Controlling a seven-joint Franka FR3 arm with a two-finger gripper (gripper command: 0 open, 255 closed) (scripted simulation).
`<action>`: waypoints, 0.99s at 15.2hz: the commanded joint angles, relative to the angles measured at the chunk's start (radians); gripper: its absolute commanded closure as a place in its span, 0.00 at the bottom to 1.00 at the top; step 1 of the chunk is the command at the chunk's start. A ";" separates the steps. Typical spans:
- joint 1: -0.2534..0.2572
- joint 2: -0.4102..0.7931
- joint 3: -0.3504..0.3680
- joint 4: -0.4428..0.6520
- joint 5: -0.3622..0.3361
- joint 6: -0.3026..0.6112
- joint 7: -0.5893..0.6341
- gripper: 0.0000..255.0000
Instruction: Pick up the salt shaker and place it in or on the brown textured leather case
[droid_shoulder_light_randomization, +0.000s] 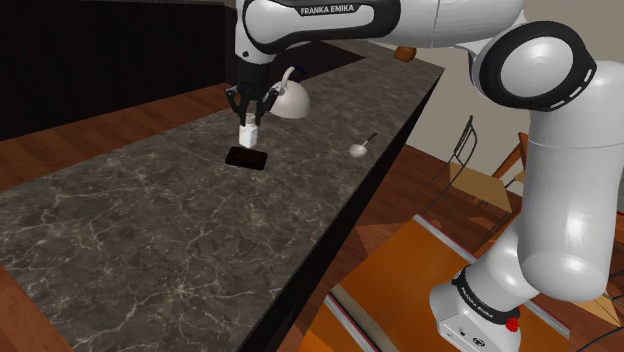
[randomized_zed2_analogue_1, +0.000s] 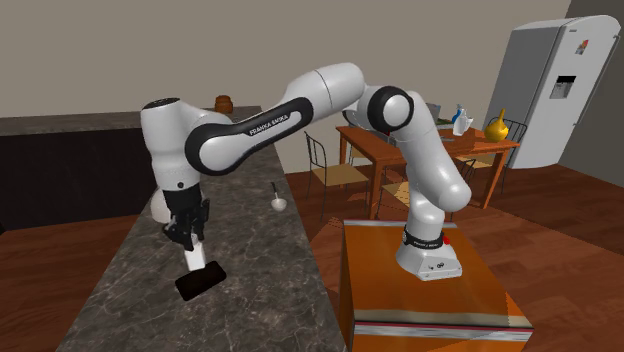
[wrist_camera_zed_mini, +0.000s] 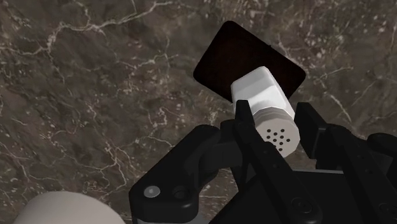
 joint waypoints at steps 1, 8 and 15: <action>-0.001 0.002 -0.001 -0.027 -0.001 0.029 0.002 1.00; -0.003 0.015 -0.003 -0.068 -0.006 0.083 0.005 1.00; -0.003 0.015 -0.003 -0.068 -0.006 0.083 0.005 0.00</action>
